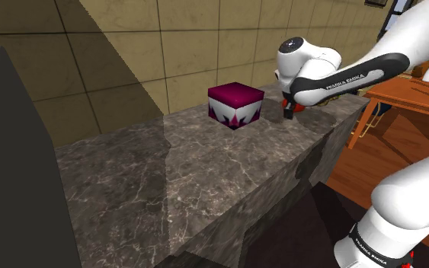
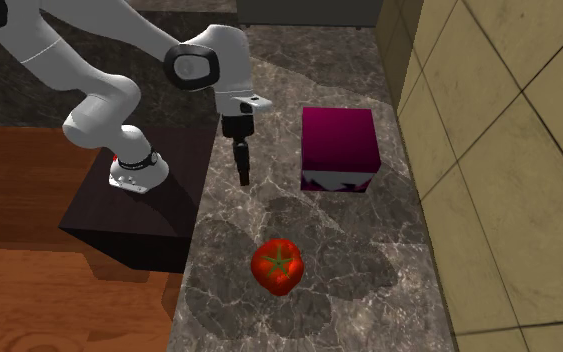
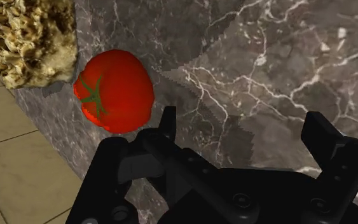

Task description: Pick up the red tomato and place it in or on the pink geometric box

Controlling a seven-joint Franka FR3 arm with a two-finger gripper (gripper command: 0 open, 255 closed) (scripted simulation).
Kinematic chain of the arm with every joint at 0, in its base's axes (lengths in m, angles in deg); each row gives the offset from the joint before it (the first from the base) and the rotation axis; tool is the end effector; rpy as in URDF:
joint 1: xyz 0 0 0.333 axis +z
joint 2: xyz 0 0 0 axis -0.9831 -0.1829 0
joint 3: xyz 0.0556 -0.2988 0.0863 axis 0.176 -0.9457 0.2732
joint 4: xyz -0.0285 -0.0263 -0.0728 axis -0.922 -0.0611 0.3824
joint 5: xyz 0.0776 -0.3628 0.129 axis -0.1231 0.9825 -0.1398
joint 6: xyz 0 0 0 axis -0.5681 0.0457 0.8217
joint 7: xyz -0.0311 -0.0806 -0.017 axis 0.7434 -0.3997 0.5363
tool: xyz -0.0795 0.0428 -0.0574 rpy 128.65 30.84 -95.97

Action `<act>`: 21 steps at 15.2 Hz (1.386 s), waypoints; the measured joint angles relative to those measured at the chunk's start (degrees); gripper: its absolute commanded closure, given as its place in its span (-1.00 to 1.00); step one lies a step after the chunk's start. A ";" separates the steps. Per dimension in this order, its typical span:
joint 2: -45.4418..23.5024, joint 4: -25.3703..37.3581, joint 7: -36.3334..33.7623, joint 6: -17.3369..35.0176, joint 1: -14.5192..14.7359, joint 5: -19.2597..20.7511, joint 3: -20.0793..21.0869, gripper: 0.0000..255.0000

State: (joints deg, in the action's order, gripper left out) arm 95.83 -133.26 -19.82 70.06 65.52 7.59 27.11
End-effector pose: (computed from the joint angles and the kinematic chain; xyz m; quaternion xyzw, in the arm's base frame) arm 0.4257 -0.0994 0.4463 0.9409 0.1412 0.0066 0.3076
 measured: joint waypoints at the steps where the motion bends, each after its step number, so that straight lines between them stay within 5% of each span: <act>1: -2.29 0.87 -1.58 1.24 -1.06 2.99 0.36 -1.00; 11: -18.58 10.51 -15.27 4.58 -8.29 32.20 0.51 -1.00; 21: -24.20 13.84 -18.05 7.62 -10.41 38.05 -1.53 -1.00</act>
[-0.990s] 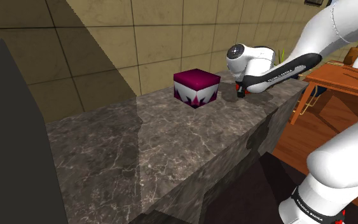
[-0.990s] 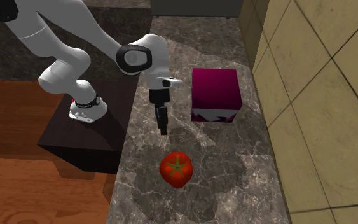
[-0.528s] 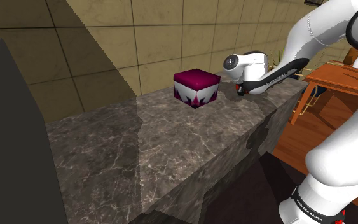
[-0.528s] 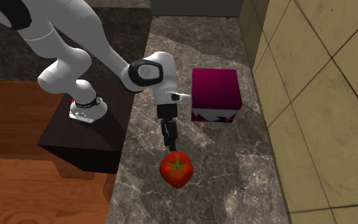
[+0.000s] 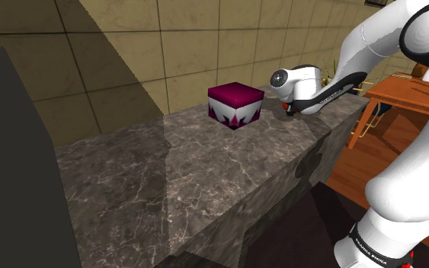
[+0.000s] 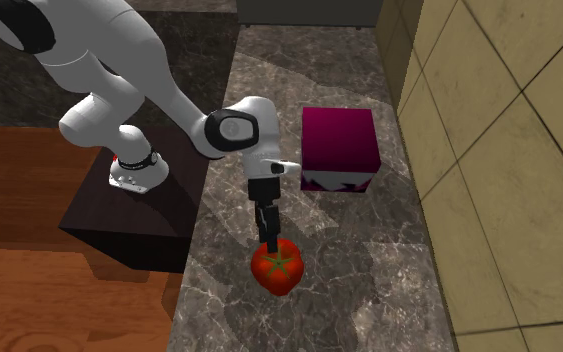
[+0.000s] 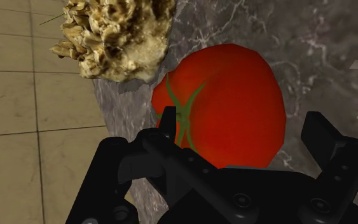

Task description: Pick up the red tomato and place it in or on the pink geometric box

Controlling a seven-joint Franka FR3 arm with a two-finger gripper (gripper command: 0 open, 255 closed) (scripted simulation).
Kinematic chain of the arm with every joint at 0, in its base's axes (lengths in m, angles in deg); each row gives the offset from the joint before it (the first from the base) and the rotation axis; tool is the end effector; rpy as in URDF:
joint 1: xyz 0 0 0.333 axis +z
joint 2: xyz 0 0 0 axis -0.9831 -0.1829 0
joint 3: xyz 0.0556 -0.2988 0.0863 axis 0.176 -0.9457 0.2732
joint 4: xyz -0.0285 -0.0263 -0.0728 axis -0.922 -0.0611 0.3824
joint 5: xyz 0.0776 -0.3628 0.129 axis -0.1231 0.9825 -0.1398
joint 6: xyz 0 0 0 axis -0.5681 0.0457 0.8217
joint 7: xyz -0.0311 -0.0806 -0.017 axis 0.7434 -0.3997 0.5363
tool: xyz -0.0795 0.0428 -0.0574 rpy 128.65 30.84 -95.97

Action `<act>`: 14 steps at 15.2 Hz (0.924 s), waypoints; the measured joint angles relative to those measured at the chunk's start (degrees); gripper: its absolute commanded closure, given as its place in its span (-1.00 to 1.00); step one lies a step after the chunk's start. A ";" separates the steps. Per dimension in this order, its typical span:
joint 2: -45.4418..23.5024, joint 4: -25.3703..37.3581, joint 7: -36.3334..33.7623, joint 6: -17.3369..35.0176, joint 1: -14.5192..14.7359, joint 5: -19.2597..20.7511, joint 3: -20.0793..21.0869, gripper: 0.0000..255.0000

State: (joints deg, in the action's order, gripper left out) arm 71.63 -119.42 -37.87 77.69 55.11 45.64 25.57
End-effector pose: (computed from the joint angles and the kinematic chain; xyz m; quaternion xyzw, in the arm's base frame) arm 0.4982 -0.2210 0.3670 0.8654 0.1676 -0.0128 0.4720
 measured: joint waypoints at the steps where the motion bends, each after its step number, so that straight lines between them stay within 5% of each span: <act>1: -0.05 0.02 -0.04 0.04 -0.02 0.05 -0.02 -1.00; 4: -0.09 0.04 -0.07 0.06 -0.03 0.09 -0.03 -1.00; 5: -0.09 0.04 -0.07 0.06 -0.03 0.09 -0.03 1.00; 14: -0.07 0.06 -0.07 0.06 0.00 0.09 0.00 1.00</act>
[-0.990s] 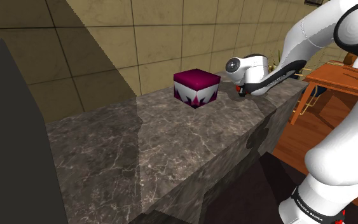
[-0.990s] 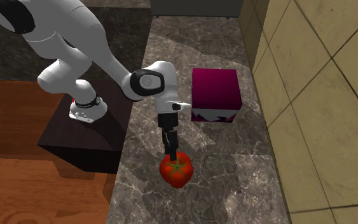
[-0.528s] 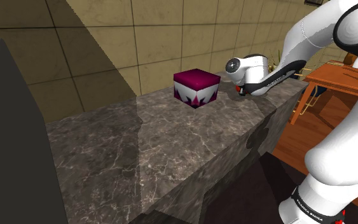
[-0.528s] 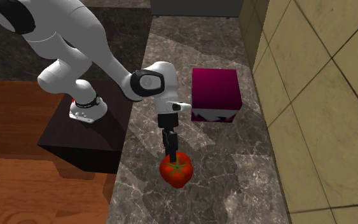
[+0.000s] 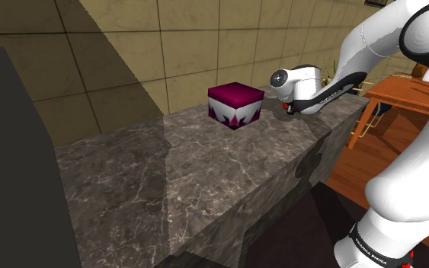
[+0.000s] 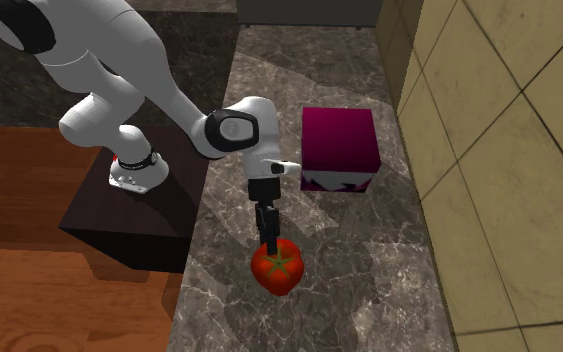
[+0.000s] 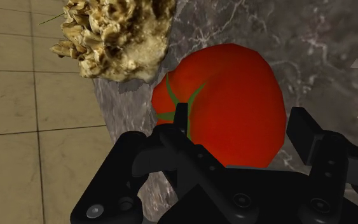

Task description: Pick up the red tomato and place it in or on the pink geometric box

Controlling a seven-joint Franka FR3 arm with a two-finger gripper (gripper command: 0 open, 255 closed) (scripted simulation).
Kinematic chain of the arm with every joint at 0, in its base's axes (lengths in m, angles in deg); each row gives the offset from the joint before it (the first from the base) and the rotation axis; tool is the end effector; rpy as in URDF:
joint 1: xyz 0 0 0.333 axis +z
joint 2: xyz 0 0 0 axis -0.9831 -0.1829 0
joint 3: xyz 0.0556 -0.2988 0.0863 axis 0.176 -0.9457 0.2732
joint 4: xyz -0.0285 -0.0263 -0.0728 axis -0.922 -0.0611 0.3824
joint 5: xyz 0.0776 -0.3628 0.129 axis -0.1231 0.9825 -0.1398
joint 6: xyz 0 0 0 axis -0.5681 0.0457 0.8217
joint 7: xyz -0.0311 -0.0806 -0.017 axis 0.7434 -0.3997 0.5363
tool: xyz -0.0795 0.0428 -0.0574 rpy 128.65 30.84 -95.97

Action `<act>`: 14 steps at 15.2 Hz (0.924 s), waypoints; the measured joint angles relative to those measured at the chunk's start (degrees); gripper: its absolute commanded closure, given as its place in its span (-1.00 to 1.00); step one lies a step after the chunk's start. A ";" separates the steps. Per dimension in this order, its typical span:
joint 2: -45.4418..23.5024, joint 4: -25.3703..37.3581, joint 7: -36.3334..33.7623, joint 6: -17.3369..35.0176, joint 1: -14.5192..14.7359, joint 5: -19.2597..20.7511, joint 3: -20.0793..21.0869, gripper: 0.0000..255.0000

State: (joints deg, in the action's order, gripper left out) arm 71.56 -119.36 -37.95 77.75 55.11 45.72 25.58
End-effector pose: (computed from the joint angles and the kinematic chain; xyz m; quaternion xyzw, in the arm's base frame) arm 0.4986 -0.2209 0.3669 0.8653 0.1678 -0.0121 0.4721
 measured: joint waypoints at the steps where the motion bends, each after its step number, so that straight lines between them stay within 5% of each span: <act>1: 0.00 0.01 0.01 0.01 -0.01 0.00 -0.01 1.00; 14: 5.11 2.09 9.47 -1.98 0.16 -6.83 0.17 1.00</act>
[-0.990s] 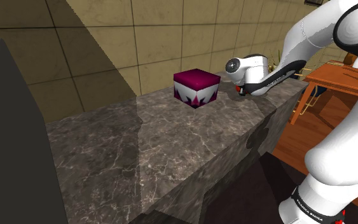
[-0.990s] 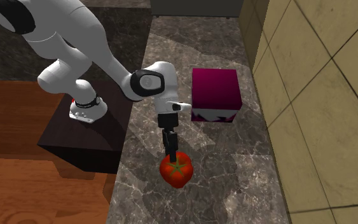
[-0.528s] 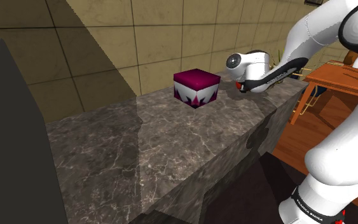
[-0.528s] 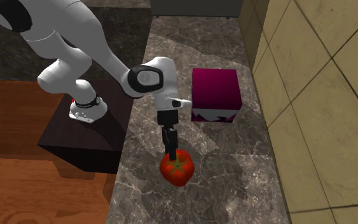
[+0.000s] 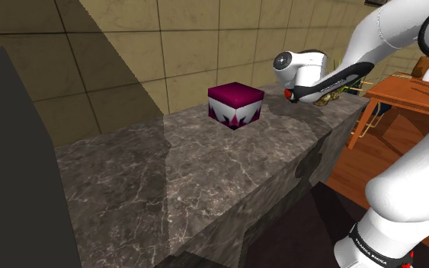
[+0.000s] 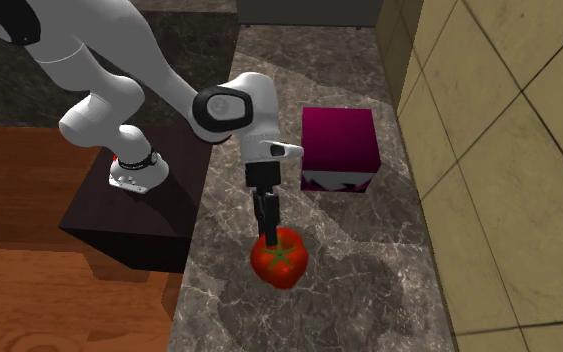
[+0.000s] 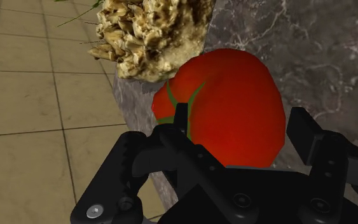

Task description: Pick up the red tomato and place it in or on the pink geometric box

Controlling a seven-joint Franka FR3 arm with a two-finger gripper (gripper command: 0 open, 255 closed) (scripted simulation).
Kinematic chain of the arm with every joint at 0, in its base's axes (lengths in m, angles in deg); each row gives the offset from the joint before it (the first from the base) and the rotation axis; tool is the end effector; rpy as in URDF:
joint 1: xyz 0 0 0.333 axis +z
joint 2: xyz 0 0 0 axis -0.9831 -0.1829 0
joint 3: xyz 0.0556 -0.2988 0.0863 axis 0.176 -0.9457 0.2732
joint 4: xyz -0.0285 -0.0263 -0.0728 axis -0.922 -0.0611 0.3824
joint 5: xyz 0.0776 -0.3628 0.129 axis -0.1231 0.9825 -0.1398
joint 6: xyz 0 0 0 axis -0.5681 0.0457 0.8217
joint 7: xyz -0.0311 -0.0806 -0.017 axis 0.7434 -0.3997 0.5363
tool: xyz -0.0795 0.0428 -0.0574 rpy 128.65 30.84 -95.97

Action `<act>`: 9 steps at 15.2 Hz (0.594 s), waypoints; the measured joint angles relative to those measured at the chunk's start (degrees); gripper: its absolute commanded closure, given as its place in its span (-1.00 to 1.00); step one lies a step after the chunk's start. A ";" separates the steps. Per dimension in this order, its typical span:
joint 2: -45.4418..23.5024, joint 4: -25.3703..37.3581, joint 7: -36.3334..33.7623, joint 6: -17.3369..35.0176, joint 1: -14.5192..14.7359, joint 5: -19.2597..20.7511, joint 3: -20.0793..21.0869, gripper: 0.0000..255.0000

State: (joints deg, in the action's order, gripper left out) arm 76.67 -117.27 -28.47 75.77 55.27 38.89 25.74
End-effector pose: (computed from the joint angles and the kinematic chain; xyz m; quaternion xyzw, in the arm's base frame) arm 0.4991 -0.2219 0.4302 0.8654 0.1675 -0.0126 0.4720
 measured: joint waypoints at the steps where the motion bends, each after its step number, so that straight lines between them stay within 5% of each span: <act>1: 0.49 0.15 0.79 -0.30 0.07 -0.62 0.05 1.00; 9: 3.05 2.28 6.55 -1.95 0.26 -4.49 -0.02 1.00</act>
State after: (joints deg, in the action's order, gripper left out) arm 79.72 -115.00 -21.93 73.82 55.53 34.40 25.72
